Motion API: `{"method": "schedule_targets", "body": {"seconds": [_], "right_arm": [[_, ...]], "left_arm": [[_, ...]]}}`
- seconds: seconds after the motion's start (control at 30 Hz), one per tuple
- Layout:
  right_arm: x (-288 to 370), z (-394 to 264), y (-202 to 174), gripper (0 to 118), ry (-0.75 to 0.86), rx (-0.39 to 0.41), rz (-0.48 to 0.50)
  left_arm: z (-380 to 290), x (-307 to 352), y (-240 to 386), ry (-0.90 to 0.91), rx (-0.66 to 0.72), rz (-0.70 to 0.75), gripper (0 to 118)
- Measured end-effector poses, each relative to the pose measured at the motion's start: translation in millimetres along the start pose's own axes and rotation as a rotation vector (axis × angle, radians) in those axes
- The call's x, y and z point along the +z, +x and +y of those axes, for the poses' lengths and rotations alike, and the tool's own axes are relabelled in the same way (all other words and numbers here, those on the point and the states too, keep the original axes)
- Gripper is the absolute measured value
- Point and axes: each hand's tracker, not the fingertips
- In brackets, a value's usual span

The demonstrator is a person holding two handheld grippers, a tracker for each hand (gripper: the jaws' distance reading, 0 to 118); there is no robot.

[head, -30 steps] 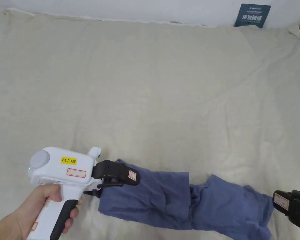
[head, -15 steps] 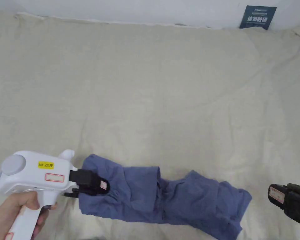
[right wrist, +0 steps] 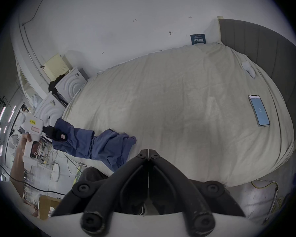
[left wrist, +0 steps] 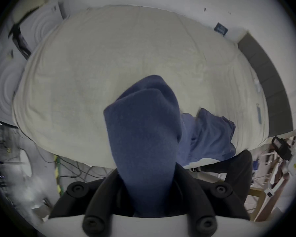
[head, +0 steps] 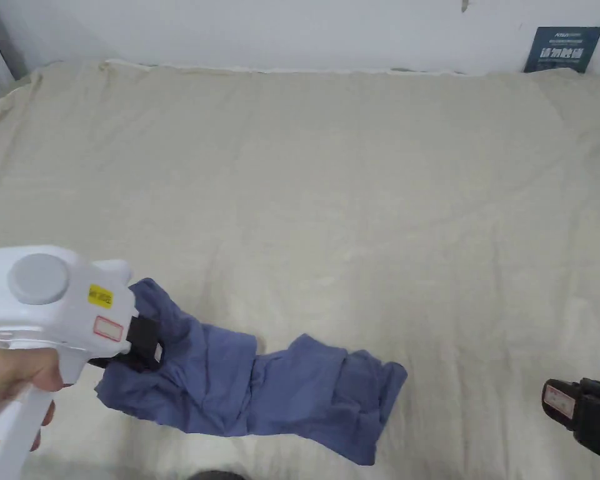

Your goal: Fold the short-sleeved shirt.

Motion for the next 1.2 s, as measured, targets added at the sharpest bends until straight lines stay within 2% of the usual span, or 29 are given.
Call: {"method": "schedule_targets", "body": {"seconds": [0.07,0.23,0.33,0.4,0.43,0.47,0.5,0.53,0.57,0.73,0.8,0.83,0.9,0.93,0.97,1.03,1.07,1.2], "right_arm": [[4.6,-2.7,3.6,0,0.001,0.003,-0.001],[16.5,-7.5,22.3,0,0.013,-0.006,-0.018],[22.3,-10.6,32.6,0,0.028,-0.034,-0.013],[22.8,-12.4,39.0,0,0.029,-0.055,-0.007],[22.6,-13.5,41.8,0,0.031,-0.064,-0.006],[20.8,-16.1,49.0,0,0.031,-0.073,-0.007],[20.9,-17.7,52.1,0,0.028,-0.083,-0.01],[21.8,-18.7,54.6,0,0.022,-0.091,-0.014],[23.4,-19.3,56.5,0,0.017,-0.094,-0.017],[31.0,-17.8,62.1,0,0.015,-0.097,-0.047],[29.7,-15.6,64.9,0,0.026,-0.115,-0.048],[28.8,-14.8,66.1,0,0.029,-0.122,-0.042],[26.2,-14.4,66.9,0,0.026,-0.135,-0.021],[25.8,-14.9,66.4,0,0.025,-0.137,-0.015],[25.3,-15.7,65.8,0,0.026,-0.136,-0.01],[23.1,-18.1,63.4,0,0.021,-0.14,-0.002],[21.8,-19.5,63.4,0,0.017,-0.144,0.007],[19.8,-20.9,59.8,0,-0.003,-0.165,0.019]], "left_arm": [[1.9,6.9,33.2,0.004,-0.029,0.035,11],[-6.3,0.0,129.7,-0.003,-0.272,0.204,11],[-16.5,-28.9,183.3,-0.018,-0.373,0.261,11],[-26.3,-56.9,219.2,0.009,-0.37,0.323,14],[-32.7,-72.0,236.9,0.034,-0.367,0.33,29],[-37.3,-90.1,254.9,0.044,-0.382,0.299,77],[-42.6,-109.3,271.9,0.026,-0.388,0.269,113],[-54.1,-120.1,287.9,0.004,-0.385,0.199,116],[-58.5,-124.2,301.3,-0.006,-0.4,0.152,111],[-64.2,-81.8,308.4,0.05,-0.387,-0.013,111],[-55.0,-52.2,276.8,0.069,-0.28,-0.079,96],[-50.2,-39.4,261.0,0.088,-0.242,-0.083,80],[-44.8,-14.4,218.6,0.179,-0.187,0.018,7],[-43.9,-12.0,200.6,0.204,-0.194,0.143,0],[-46.0,-9.9,181.3,0.241,-0.13,0.25,0],[-45.2,-19.7,157.7,0.205,-0.187,0.552,0],[-47.6,-30.0,154.6,0.201,-0.155,0.629,0],[-60.2,-88.0,191.5,0.12,-0.334,0.801,0]]}}
